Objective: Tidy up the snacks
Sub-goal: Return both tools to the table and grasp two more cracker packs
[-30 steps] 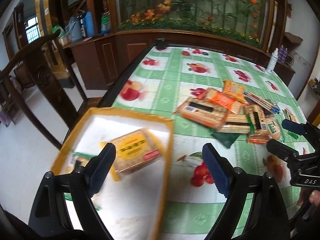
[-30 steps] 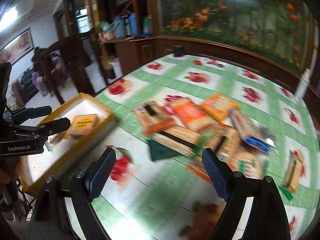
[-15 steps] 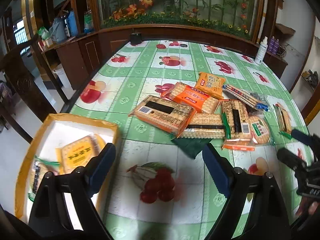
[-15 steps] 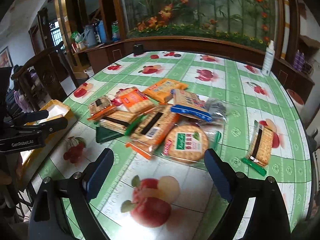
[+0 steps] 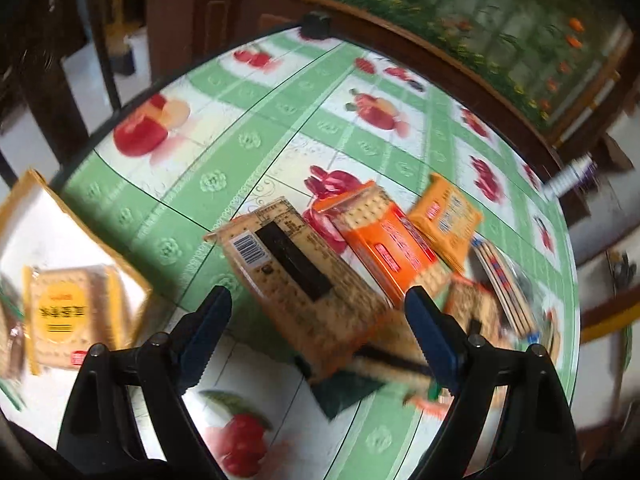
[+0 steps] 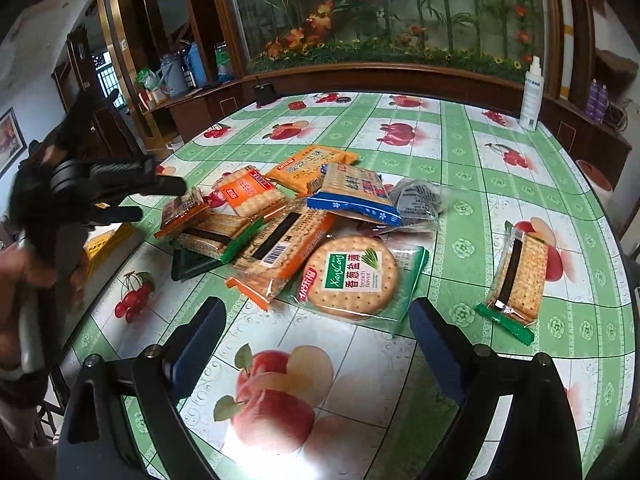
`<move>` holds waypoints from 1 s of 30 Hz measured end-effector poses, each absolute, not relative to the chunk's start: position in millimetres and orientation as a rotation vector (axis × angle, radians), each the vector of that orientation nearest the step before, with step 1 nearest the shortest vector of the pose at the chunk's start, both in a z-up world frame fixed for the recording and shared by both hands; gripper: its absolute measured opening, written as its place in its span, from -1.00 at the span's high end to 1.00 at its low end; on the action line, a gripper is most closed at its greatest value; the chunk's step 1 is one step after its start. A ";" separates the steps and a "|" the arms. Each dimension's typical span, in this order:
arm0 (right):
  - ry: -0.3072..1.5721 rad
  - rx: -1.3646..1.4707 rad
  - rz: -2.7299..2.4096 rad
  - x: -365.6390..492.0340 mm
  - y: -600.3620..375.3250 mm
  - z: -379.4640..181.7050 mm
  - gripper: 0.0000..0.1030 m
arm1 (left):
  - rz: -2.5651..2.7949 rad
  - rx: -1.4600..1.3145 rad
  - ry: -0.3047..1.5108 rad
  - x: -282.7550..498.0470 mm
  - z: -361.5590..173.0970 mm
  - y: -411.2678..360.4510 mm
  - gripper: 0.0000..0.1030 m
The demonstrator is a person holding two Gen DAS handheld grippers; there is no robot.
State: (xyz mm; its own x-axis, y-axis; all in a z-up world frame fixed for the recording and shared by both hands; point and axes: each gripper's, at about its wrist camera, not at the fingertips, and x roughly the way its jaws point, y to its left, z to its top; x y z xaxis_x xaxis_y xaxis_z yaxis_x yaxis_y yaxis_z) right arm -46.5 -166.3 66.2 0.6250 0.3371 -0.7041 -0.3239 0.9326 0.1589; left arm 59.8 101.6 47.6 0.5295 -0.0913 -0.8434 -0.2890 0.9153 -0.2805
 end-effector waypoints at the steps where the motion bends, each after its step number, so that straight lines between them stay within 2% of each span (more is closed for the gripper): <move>1: 0.814 0.019 0.379 -45.9 -167.9 65.4 -0.81 | 0.134 -0.421 1.020 63.7 44.2 101.2 -0.72; 10: 0.816 0.069 0.393 -37.7 -180.3 64.4 -0.81 | 0.130 -0.447 1.044 74.9 27.9 100.8 -0.69; 11: 0.811 0.074 0.393 -36.6 -181.2 66.3 -0.81 | 0.125 -0.459 1.041 75.6 27.6 102.5 -0.63; 12: 0.803 0.076 0.388 -35.0 -182.2 68.4 -0.81 | 0.126 -0.464 1.041 76.3 27.1 104.2 -0.42; 16: 0.796 0.059 0.353 -21.3 -185.2 77.9 -0.81 | 0.091 -0.434 1.032 76.9 27.8 103.7 -0.29; 25: 0.867 0.093 0.345 59.2 -178.2 93.1 -0.88 | 0.067 -0.373 1.006 65.9 32.4 104.3 -0.19; 30: 0.961 0.088 0.385 100.7 -155.7 79.1 -0.88 | 0.053 -0.384 1.012 58.9 33.5 108.6 -0.19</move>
State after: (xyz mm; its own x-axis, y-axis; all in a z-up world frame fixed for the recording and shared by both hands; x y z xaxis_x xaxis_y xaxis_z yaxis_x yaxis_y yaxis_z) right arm 100.7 -155.7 79.1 0.5102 0.3580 -0.7820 -0.2808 0.9288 0.2419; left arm 58.9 108.6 33.5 0.5345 -0.1331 -0.8346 -0.2189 0.9320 -0.2888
